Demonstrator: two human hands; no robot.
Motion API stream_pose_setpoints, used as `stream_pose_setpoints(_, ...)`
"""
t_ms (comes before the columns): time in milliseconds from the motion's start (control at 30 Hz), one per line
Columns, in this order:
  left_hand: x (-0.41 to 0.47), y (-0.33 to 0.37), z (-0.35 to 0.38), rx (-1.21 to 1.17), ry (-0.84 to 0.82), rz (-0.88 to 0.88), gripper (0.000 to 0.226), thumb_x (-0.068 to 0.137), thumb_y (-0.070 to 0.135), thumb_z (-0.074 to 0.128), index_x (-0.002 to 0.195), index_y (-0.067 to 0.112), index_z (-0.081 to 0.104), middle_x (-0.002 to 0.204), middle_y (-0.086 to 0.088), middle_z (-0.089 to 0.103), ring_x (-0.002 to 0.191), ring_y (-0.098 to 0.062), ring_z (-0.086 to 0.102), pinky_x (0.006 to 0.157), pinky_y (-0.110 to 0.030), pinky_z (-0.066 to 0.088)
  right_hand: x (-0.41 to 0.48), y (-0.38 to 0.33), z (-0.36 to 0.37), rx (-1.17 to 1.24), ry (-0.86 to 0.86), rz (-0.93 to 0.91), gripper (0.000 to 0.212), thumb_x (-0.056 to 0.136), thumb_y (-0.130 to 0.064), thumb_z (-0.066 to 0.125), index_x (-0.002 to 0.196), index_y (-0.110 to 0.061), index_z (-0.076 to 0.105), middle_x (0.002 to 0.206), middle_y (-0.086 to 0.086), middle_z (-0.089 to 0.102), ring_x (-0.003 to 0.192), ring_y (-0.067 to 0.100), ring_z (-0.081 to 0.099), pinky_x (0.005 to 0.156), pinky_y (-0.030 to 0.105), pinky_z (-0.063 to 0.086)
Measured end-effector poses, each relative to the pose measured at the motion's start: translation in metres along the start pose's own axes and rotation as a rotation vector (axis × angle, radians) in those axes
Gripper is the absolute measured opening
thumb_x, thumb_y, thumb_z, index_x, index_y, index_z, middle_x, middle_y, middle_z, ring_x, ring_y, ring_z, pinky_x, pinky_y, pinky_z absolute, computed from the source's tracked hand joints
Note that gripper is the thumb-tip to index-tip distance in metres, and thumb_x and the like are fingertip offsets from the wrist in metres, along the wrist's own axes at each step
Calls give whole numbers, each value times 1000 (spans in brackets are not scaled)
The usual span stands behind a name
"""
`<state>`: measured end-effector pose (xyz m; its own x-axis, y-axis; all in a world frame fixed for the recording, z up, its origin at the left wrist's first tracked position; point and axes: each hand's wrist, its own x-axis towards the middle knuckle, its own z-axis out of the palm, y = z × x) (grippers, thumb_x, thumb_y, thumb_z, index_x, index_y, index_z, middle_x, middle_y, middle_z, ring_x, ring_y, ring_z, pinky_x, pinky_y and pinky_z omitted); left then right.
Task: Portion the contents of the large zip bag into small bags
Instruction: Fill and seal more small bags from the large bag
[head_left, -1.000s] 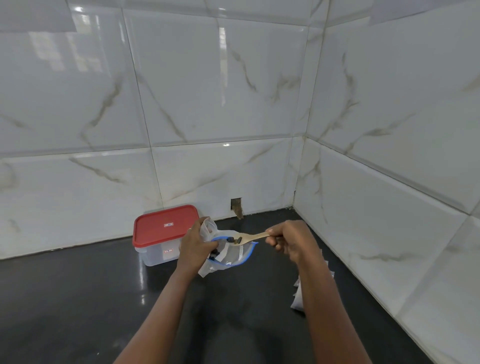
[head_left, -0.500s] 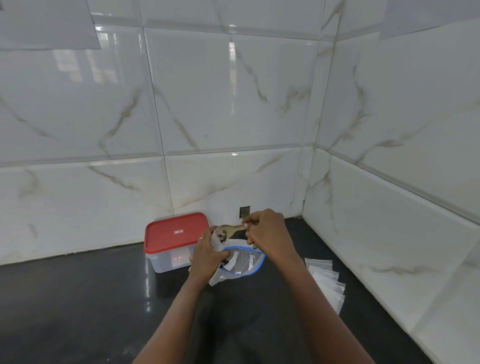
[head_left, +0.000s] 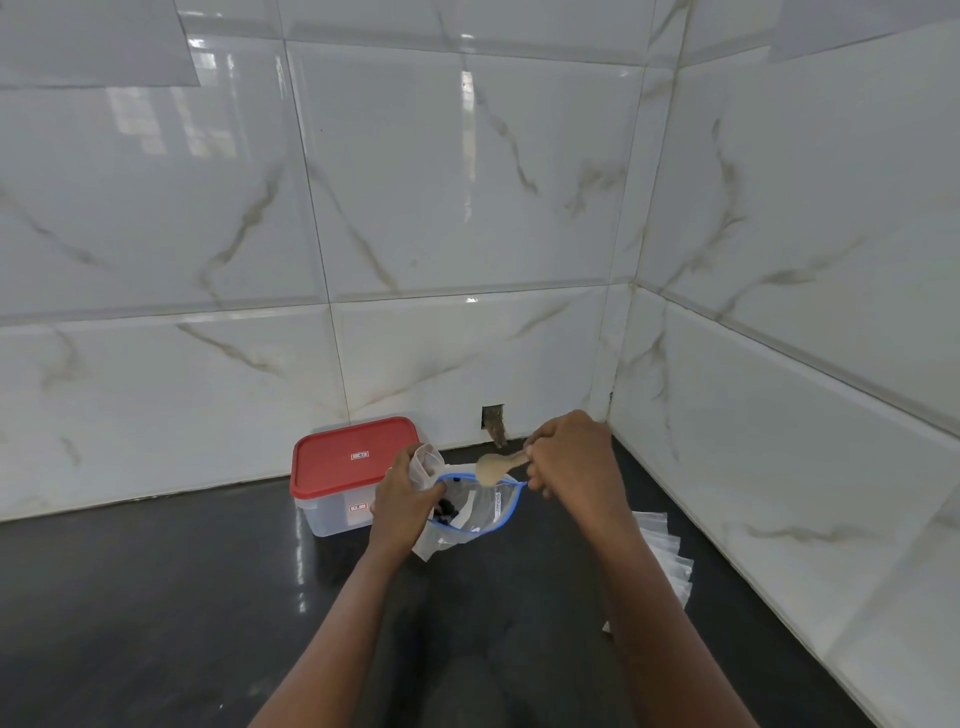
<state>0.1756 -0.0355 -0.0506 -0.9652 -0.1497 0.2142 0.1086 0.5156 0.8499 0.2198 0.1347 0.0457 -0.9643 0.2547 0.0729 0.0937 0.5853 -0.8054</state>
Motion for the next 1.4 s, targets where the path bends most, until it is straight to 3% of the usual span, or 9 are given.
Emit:
stream_pose_setpoints(67,-1,0,1,-3,12,-5,48,82,15,67,126,15,46,118,-4,57,101,-19,51,91,-36,44,1,8,13,-34,-118,75,23,87,-8,49,94,6,66,84,18,69,65,27,66,55,26,57)
stream_pose_setpoints(167,-4,-1,4,11,4,2,45,82,18,67,123,16,47,113,-2,58,98,-18,52,89,-37,45,1,24,47,-248,-254,75,27,88,-16,57,110,0,64,107,11,65,89,21,66,76,25,55)
stream_pose_setpoints(400,-5,3,8,57,-21,24,45,85,29,64,125,18,48,119,-4,59,102,-19,54,94,-37,44,15,44,115,-231,-308,112,32,95,-6,43,122,-4,60,122,12,62,112,23,58,88,26,46)
stream_pose_setpoints(533,0,6,9,111,-40,39,47,85,30,64,127,16,47,121,-5,59,104,-18,54,92,-34,43,23,44,124,135,-251,326,28,97,-8,42,118,-5,60,111,11,62,80,15,58,74,22,48)
stream_pose_setpoints(633,3,6,11,133,-41,48,46,85,29,64,126,16,47,120,-5,60,95,-12,50,88,-28,41,27,38,125,498,-138,540,25,98,-6,40,77,-14,52,76,4,52,54,8,45,51,19,44)
stream_pose_setpoints(767,6,3,11,133,-39,52,44,85,28,64,125,16,48,119,-5,60,95,-13,51,87,-29,43,34,32,130,732,-62,730,27,98,-11,38,74,-8,49,79,16,63,75,29,70,45,24,47)
stream_pose_setpoints(867,8,2,10,152,-37,57,47,85,30,63,126,15,48,120,-7,60,104,-21,55,92,-36,44,42,32,134,719,-103,755,17,97,-14,41,95,-6,56,96,19,69,78,31,71,42,24,51)
stream_pose_setpoints(1233,11,6,-2,126,2,135,39,82,20,67,119,15,54,102,5,56,88,-12,49,75,-23,35,53,26,138,612,-168,774,22,99,-16,42,94,2,54,104,18,69,92,28,70,68,32,57)
stream_pose_setpoints(1400,11,4,-4,129,-6,170,38,82,20,68,117,14,55,102,3,59,86,-13,51,72,-20,35,59,28,150,533,-242,753,27,96,-23,49,110,-4,62,95,9,66,60,17,58,37,23,39)
